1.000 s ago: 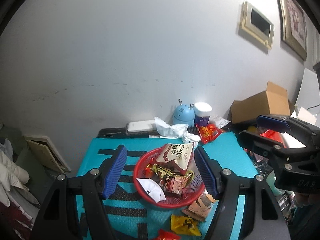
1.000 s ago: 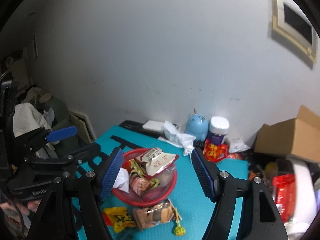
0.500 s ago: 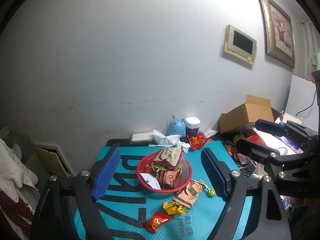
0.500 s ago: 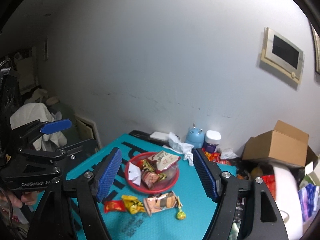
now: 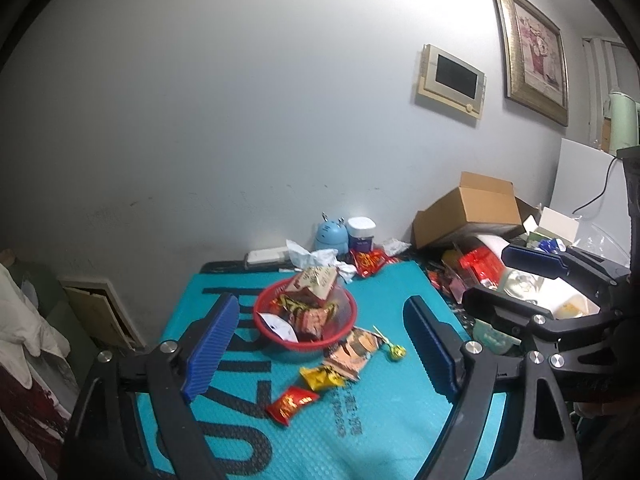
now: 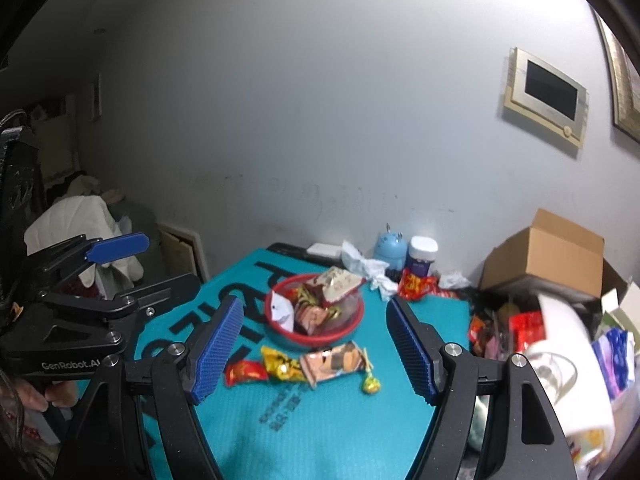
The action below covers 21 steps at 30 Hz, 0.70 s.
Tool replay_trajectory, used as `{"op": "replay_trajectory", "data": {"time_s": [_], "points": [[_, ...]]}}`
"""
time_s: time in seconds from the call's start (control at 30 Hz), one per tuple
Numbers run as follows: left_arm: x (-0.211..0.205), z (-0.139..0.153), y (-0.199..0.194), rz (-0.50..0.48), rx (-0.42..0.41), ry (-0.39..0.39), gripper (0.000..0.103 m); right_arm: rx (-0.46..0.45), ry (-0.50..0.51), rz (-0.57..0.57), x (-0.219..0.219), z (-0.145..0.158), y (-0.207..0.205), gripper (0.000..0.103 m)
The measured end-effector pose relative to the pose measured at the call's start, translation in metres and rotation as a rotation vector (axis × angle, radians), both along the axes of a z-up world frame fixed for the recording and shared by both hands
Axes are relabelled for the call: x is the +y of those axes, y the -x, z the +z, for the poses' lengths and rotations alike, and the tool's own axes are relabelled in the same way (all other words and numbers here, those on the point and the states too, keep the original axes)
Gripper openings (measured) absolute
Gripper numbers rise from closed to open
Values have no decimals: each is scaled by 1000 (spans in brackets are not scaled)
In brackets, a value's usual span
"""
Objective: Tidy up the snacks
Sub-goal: 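Move both open tools back toward the loose snacks on the mat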
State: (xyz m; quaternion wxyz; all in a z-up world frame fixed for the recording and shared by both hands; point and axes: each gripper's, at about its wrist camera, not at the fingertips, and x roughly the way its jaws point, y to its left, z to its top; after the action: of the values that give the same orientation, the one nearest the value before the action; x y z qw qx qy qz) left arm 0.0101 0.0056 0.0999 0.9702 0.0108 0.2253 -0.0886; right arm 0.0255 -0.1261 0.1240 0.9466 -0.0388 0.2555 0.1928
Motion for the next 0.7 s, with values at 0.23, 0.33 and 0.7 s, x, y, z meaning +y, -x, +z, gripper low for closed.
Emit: {"op": "replay_trajectory", "data": {"time_s": [0.23,0.33,0.7], "points": [[-9,-23,4,-15,49,18,84,60,-22,-17,-12,-23,4,75],[-13,-33,1,-22,70,18,84,86,-20,-18,-16,-35,1,75],[-19,-68,-29,-45,166,42,84,185,-13,-25,-22,-75,-26,75]]}}
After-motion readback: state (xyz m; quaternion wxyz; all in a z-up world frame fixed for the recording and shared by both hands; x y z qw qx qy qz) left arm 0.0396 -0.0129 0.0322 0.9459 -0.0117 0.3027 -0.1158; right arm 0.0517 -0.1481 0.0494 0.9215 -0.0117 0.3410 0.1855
